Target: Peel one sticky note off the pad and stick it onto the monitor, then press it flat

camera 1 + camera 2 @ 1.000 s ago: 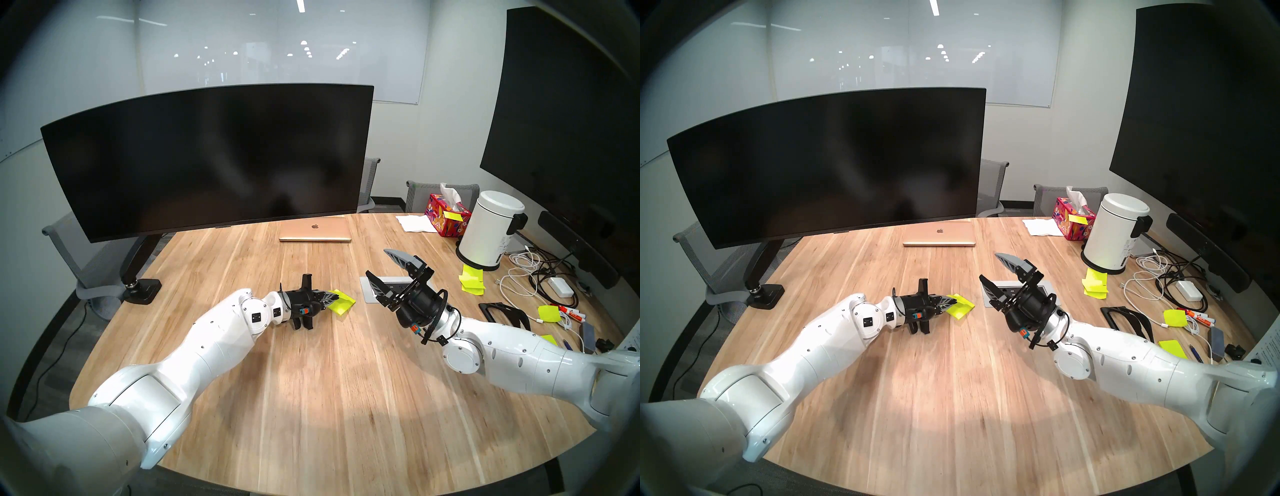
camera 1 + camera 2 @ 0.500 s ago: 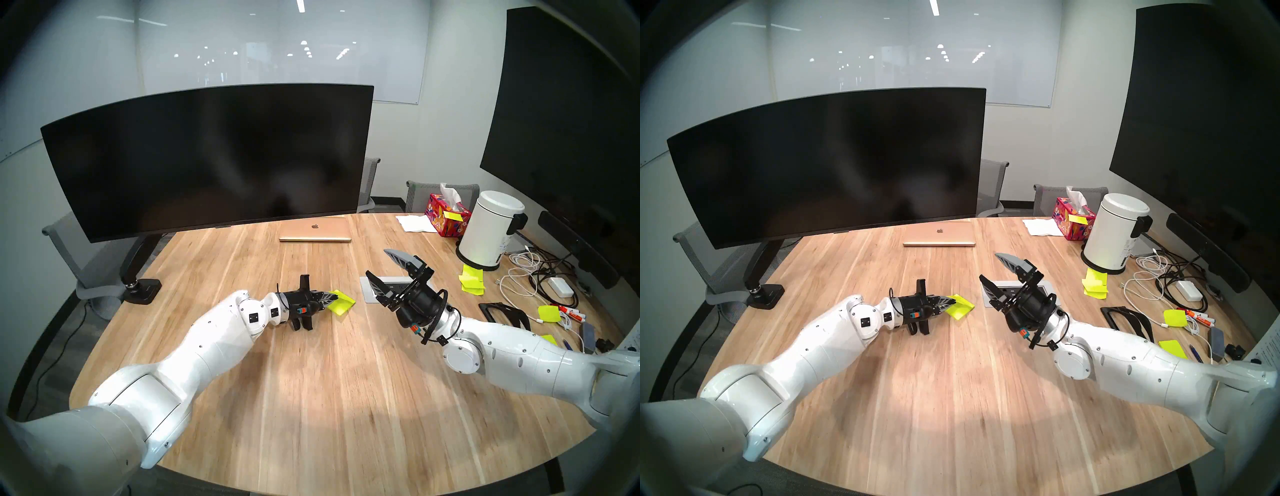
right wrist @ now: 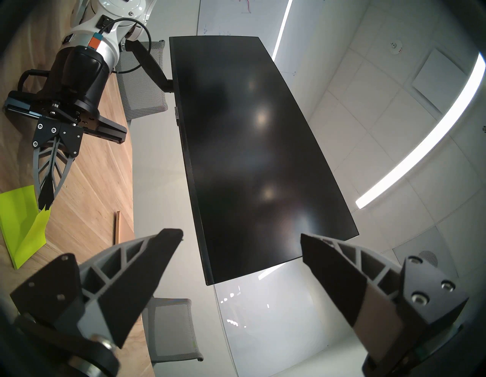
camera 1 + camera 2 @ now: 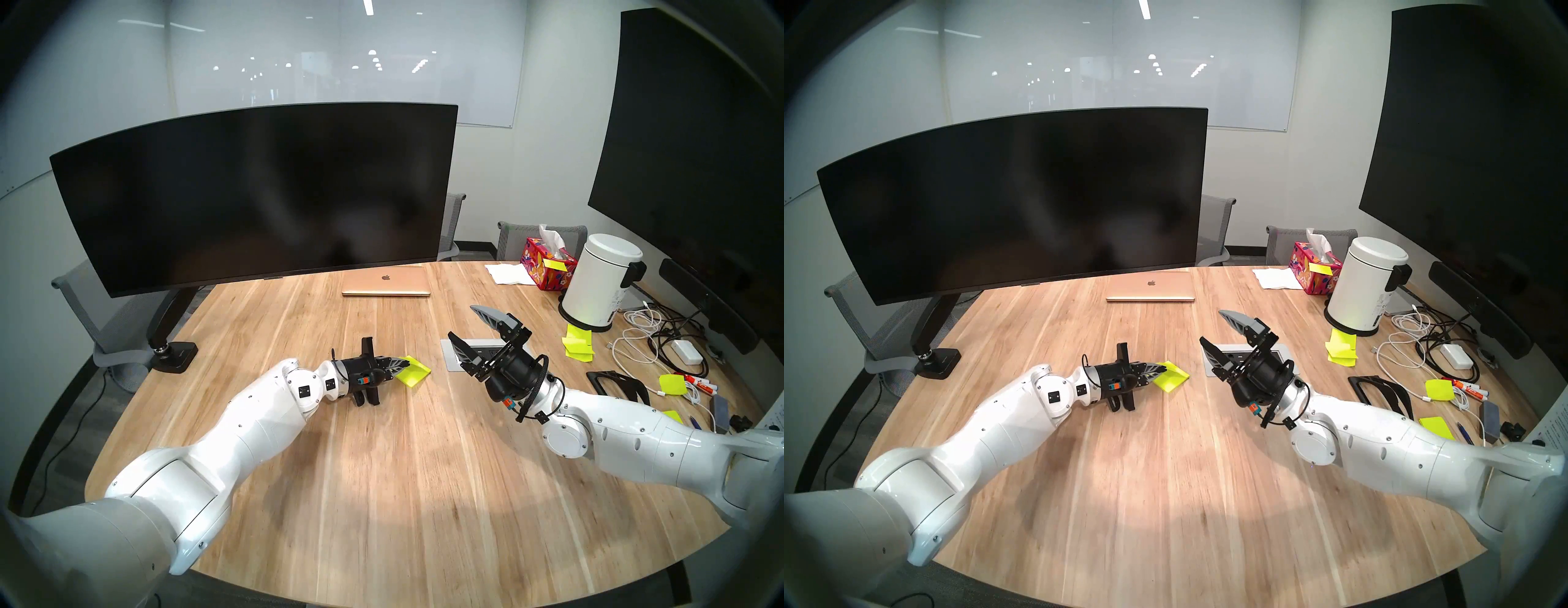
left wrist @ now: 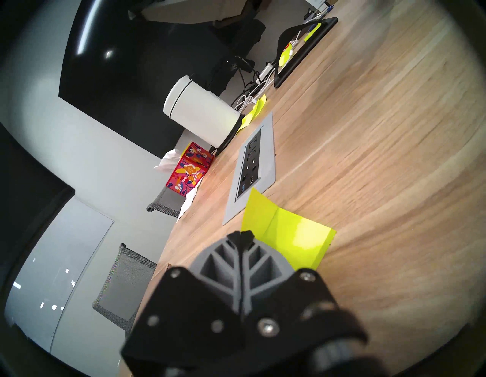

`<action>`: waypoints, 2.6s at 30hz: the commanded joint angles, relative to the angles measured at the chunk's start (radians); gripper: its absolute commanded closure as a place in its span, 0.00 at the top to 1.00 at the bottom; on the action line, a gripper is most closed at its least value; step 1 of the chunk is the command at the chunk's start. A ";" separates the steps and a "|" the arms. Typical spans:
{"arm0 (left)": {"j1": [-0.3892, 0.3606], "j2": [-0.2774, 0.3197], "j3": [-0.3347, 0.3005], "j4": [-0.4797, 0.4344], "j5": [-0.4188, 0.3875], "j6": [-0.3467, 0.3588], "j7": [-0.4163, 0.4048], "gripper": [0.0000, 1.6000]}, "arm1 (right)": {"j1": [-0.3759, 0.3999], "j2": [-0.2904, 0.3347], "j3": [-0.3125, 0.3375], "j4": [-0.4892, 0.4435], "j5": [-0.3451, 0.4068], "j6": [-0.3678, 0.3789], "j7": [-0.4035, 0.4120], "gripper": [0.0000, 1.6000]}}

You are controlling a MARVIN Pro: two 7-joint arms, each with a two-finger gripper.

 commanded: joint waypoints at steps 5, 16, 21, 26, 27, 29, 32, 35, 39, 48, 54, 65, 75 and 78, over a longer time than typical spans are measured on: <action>0.073 0.056 0.001 -0.092 -0.030 0.032 -0.048 0.00 | 0.011 -0.002 0.011 -0.009 0.002 -0.001 -0.009 1.00; 0.123 0.064 -0.023 -0.137 -0.083 0.095 -0.043 0.00 | 0.011 -0.002 0.011 -0.009 0.003 -0.001 -0.009 1.00; 0.133 0.057 -0.029 -0.142 -0.101 0.107 -0.047 0.00 | 0.011 -0.002 0.011 -0.009 0.002 -0.001 -0.009 1.00; 0.138 0.057 -0.027 -0.155 -0.105 0.120 -0.050 0.00 | 0.011 -0.002 0.011 -0.009 0.002 -0.001 -0.009 1.00; 0.138 0.057 -0.025 -0.156 -0.106 0.122 -0.050 0.00 | 0.011 -0.002 0.011 -0.009 0.002 -0.001 -0.009 1.00; 0.137 0.055 -0.024 -0.153 -0.105 0.124 -0.049 0.00 | 0.011 -0.002 0.011 -0.009 0.002 -0.001 -0.009 1.00; 0.136 0.053 -0.020 -0.150 -0.105 0.131 -0.047 0.00 | 0.011 -0.002 0.011 -0.009 0.002 -0.001 -0.009 1.00; 0.137 0.050 -0.017 -0.153 -0.105 0.142 -0.047 0.00 | 0.011 -0.002 0.011 -0.009 0.002 -0.001 -0.009 1.00; 0.141 0.042 -0.015 -0.161 -0.101 0.163 -0.042 0.00 | 0.011 -0.002 0.011 -0.009 0.002 -0.001 -0.009 1.00; 0.166 0.038 -0.015 -0.207 -0.093 0.214 -0.011 0.00 | 0.011 -0.002 0.011 -0.009 0.002 -0.001 -0.009 1.00; 0.185 0.045 -0.016 -0.238 -0.095 0.233 0.010 0.00 | 0.014 0.002 0.012 -0.027 -0.002 0.008 -0.005 1.00; 0.196 0.072 -0.030 -0.249 -0.116 0.215 0.028 0.00 | 0.026 -0.009 0.003 -0.095 -0.034 0.055 0.046 1.00; 0.173 0.075 -0.032 -0.181 -0.138 0.154 0.036 0.00 | 0.021 -0.045 0.008 -0.104 -0.048 0.105 0.109 0.02; 0.168 0.071 -0.033 -0.159 -0.144 0.138 0.042 0.00 | 0.019 -0.053 0.007 -0.104 -0.052 0.114 0.118 0.00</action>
